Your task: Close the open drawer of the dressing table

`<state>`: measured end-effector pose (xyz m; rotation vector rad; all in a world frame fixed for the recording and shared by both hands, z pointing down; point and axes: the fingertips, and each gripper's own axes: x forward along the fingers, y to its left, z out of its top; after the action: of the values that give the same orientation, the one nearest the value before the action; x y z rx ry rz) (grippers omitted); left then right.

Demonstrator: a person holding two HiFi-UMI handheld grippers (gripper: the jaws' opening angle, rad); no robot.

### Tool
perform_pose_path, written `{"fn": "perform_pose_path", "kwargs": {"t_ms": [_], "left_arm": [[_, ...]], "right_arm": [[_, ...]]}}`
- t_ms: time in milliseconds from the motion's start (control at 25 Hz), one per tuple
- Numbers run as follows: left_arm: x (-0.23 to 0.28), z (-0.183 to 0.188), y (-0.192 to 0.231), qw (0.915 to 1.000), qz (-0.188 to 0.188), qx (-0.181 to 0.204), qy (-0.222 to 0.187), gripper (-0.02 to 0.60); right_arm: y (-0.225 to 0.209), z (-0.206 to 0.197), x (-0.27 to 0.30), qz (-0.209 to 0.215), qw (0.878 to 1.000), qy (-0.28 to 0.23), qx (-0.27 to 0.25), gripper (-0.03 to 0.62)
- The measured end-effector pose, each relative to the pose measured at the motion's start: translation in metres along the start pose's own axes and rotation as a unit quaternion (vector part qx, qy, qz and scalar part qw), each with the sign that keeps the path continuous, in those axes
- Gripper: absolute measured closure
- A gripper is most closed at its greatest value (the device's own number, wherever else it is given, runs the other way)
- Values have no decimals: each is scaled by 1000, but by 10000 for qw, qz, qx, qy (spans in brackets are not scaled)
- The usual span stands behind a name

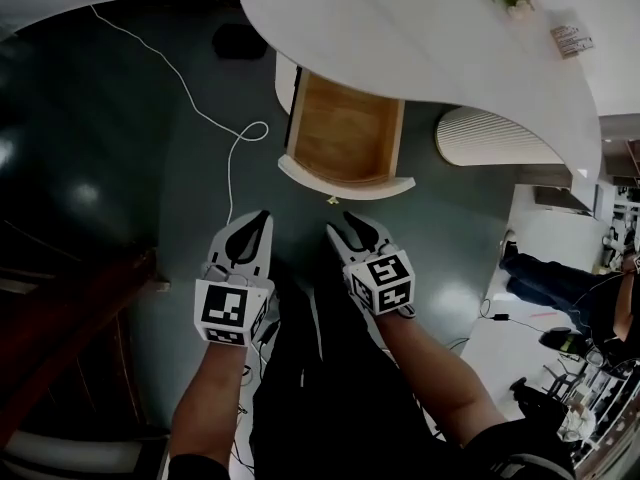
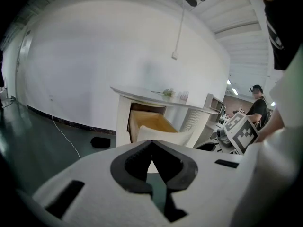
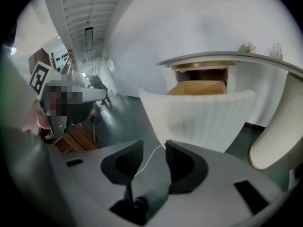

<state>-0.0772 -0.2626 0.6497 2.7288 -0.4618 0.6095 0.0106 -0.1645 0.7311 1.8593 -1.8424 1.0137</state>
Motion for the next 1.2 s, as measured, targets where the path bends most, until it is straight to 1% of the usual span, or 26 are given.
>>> {"fn": "perform_pose_path", "kwargs": {"t_ms": [40, 200, 280, 360, 440, 640, 960, 1080, 1200], "left_arm": [[4, -8, 4, 10000, 4, -30, 19, 581], [13, -42, 15, 9993, 56, -350, 142, 581], [17, -55, 12, 9993, 42, -279, 247, 581], [21, -59, 8, 9994, -24, -151, 300, 581], [25, -59, 4, 9994, -94, -77, 314, 581], [36, -61, 3, 9994, -126, -76, 309, 581], [50, -50, 6, 9996, -90, 24, 252, 581], [62, -39, 7, 9998, -67, 44, 179, 581], [81, -21, 7, 10000, -17, 24, 15, 581]], "right_arm": [[-4, -4, 9, -50, 10000, -2, 11, 444], [-16, -21, 36, -181, 9998, 53, 37, 453], [-24, -26, 41, -261, 9996, 60, 82, 465], [-31, -27, 44, -331, 9994, 39, 122, 488], [-34, -26, 47, -351, 9993, 24, 93, 523], [-34, -25, 52, -311, 9995, 2, -114, 526], [-49, -8, 64, -350, 9993, -49, -109, 526], [-58, 2, 68, -344, 9992, -124, -144, 526], [-72, 18, 74, -330, 9989, -285, -187, 526]]}}
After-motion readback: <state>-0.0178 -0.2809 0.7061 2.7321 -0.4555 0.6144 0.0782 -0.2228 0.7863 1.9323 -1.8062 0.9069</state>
